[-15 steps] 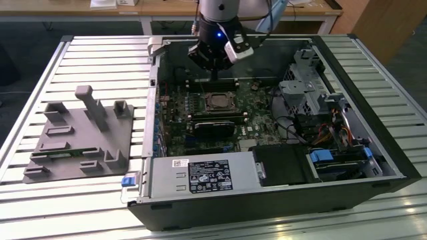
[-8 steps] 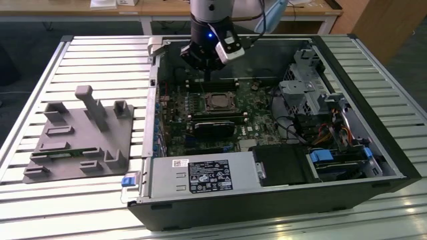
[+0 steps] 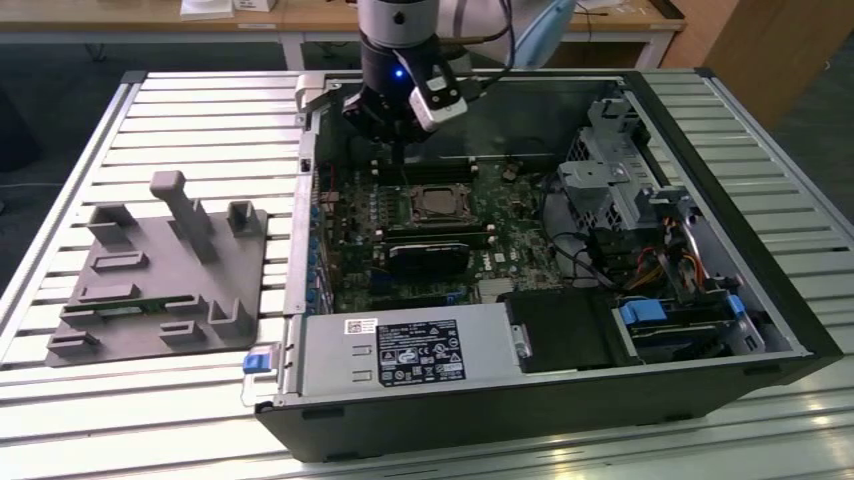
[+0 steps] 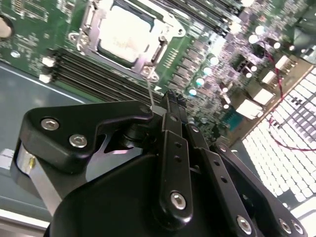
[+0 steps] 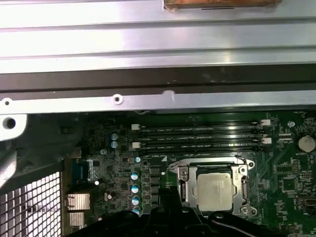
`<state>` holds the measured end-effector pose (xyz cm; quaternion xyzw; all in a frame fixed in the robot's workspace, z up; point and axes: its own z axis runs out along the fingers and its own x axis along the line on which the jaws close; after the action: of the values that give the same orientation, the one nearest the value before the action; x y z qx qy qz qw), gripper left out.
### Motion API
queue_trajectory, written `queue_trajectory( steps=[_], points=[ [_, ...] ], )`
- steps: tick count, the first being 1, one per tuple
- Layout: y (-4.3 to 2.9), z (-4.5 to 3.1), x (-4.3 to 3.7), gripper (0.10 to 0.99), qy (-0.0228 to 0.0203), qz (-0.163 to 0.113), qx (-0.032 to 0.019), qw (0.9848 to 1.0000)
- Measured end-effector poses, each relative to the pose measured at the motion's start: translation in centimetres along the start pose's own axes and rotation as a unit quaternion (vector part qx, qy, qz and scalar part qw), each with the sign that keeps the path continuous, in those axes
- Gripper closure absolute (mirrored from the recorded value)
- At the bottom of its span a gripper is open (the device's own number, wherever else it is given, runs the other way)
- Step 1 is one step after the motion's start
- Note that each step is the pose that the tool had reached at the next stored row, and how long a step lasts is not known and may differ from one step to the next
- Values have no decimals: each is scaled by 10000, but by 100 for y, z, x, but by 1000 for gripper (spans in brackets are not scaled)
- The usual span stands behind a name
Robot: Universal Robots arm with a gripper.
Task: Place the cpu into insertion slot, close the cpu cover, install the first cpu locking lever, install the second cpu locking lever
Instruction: 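Install the first cpu locking lever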
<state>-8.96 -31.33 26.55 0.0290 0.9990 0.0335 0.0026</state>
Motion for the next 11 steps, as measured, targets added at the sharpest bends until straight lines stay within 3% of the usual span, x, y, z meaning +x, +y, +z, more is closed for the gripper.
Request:
queue_trajectory(
  steps=[7, 11],
  points=[
    [-7, 18, 120, 980, -1, -1, -1, 10000],
    [23, 32, 135, 980, 0, -3, 0, 10000]
  ],
)
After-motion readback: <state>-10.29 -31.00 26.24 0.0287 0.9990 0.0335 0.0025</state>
